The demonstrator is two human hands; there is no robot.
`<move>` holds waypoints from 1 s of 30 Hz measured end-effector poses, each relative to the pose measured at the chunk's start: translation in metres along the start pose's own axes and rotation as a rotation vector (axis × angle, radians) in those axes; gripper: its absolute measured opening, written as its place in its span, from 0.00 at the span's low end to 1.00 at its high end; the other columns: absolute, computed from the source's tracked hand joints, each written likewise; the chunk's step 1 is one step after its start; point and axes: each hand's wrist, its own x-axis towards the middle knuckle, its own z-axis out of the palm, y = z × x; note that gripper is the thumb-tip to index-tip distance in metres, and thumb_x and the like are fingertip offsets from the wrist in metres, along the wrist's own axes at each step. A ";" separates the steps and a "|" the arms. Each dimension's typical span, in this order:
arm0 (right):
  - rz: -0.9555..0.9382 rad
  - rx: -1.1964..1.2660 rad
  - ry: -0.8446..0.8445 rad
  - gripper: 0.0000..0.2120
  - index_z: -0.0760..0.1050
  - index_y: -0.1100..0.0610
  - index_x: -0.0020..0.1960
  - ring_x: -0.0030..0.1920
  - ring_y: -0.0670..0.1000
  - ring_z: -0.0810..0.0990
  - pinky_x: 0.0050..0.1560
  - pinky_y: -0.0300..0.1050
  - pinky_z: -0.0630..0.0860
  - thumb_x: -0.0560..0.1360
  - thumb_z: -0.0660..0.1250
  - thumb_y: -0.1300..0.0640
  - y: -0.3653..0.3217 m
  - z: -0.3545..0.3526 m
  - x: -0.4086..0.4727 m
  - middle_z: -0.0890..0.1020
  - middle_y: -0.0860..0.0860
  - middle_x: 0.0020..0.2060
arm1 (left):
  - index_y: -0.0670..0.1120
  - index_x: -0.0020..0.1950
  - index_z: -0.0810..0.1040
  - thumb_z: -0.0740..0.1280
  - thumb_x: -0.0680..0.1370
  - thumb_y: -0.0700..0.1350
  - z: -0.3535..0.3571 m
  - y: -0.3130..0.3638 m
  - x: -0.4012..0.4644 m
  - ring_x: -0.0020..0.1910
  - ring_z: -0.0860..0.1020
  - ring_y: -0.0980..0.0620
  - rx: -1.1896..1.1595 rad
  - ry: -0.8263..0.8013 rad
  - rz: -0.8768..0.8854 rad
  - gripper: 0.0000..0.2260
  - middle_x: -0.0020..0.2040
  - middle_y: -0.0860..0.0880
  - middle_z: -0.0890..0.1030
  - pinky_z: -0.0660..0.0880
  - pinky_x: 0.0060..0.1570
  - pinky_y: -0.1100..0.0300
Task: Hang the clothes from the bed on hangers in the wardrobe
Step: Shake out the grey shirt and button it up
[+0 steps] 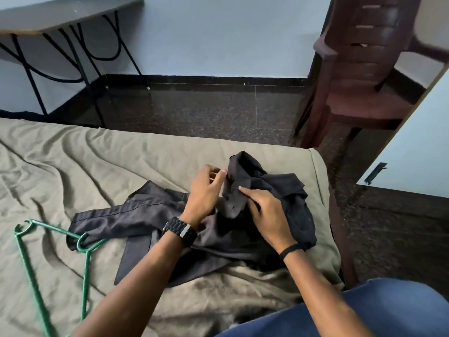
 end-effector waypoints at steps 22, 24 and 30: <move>0.058 0.164 -0.338 0.11 0.75 0.47 0.42 0.47 0.44 0.76 0.46 0.33 0.69 0.72 0.69 0.63 -0.013 -0.073 0.077 0.78 0.45 0.45 | 0.46 0.30 0.72 0.55 0.62 0.30 -0.032 0.083 0.020 0.29 0.69 0.57 0.170 -0.609 0.266 0.13 0.29 0.52 0.72 0.65 0.30 0.64; 0.040 0.234 -0.302 0.11 0.72 0.48 0.42 0.44 0.43 0.76 0.47 0.38 0.71 0.73 0.66 0.65 -0.022 -0.082 0.085 0.78 0.45 0.42 | 0.46 0.29 0.71 0.55 0.62 0.30 -0.038 0.097 0.027 0.28 0.69 0.57 0.134 -0.578 0.287 0.12 0.28 0.52 0.71 0.64 0.30 0.64; 0.019 0.273 -0.237 0.06 0.74 0.54 0.50 0.40 0.45 0.79 0.44 0.43 0.74 0.80 0.61 0.62 -0.052 -0.110 0.114 0.81 0.47 0.38 | 0.50 0.31 0.73 0.67 0.73 0.48 -0.057 0.157 0.041 0.31 0.69 0.58 0.266 -0.693 0.383 0.10 0.30 0.55 0.71 0.65 0.31 0.66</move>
